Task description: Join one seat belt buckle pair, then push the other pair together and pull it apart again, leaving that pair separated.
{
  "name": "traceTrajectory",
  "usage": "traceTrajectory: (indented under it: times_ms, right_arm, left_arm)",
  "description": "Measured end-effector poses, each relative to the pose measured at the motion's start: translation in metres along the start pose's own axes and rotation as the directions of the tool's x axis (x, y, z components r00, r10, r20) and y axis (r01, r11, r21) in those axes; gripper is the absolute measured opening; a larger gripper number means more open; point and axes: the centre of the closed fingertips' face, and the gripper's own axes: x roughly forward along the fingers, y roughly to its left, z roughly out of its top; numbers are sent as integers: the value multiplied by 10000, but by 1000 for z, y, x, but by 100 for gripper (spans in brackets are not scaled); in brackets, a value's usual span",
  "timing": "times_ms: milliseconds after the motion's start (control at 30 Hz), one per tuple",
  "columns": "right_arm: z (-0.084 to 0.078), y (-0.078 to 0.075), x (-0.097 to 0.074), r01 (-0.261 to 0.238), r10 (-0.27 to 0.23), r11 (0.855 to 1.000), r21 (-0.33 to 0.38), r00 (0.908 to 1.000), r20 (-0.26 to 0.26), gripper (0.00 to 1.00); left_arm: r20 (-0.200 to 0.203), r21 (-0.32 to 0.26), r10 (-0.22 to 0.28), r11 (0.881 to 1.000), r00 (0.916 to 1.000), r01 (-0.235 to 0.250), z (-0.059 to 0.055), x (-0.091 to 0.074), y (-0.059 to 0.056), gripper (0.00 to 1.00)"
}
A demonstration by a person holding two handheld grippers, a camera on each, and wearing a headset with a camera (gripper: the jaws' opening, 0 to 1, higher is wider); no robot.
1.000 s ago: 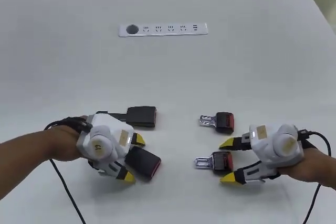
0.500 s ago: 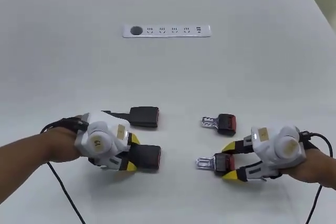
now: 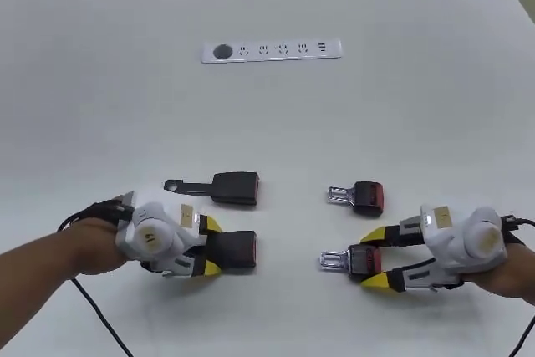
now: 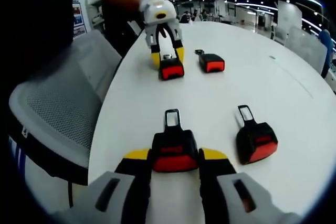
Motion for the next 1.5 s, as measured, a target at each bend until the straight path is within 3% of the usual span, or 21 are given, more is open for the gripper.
traceTrajectory:
  times_ms: [300, 567, 967, 1200, 1500]
  right_arm:
    - [1, 0, 0, 163, -174, 9997, 172, 9977, 657, 37]
    - [2, -1, 0, 140, -141, 9999, 21, 9970, 764, 37]
    - [19, 0, 17, 220, -204, 9997, -143, 9948, 997, 37]
    - [27, -1, 25, 632, -583, 9973, -363, 9907, 1232, 37]
    - [34, -2, 35, 735, -662, 9963, -454, 9871, 1457, 37]
  left_arm:
    - [-288, 185, -135, 9997, 9995, 140, 1, 2, 0, 33]
    - [-445, 281, -217, 9993, 9988, 230, 1, 2, -1, 33]
    - [-595, 420, -293, 9986, 9978, 318, 1, 2, -1, 33]
    - [-619, 526, -370, 9978, 9974, 403, 2, 2, -1, 33]
    - [-706, 611, -435, 9970, 9966, 478, 3, 3, -1, 33]
